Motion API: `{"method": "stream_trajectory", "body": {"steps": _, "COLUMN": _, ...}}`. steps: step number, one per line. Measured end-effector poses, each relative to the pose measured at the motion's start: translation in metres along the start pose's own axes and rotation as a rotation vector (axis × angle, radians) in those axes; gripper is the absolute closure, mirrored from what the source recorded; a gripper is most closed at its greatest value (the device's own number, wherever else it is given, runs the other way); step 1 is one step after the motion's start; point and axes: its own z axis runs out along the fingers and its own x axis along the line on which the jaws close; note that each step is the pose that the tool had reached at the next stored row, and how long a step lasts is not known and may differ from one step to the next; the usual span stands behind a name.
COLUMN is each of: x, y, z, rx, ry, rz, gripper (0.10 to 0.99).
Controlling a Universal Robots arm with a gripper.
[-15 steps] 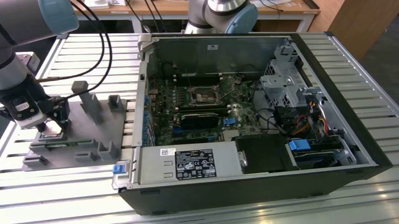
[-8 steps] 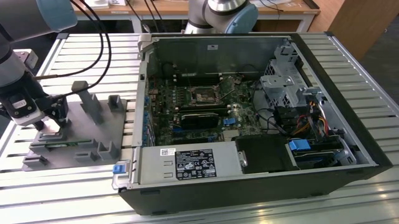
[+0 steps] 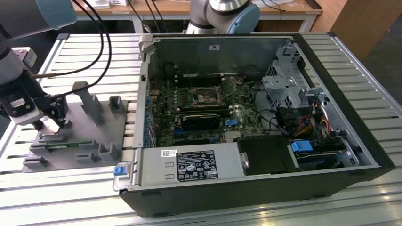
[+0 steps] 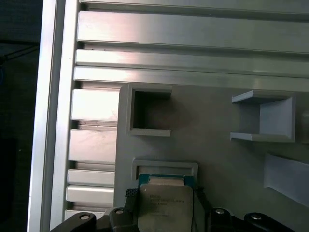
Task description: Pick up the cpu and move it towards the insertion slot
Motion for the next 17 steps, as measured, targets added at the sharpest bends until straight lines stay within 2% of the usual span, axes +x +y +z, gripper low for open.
{"method": "stream_trajectory", "body": {"steps": 17, "x": 0.0001, "y": 0.0002, "z": -0.0082, "rx": 0.0, "ry": 0.0001, "rz": 0.0, "gripper": 0.545}}
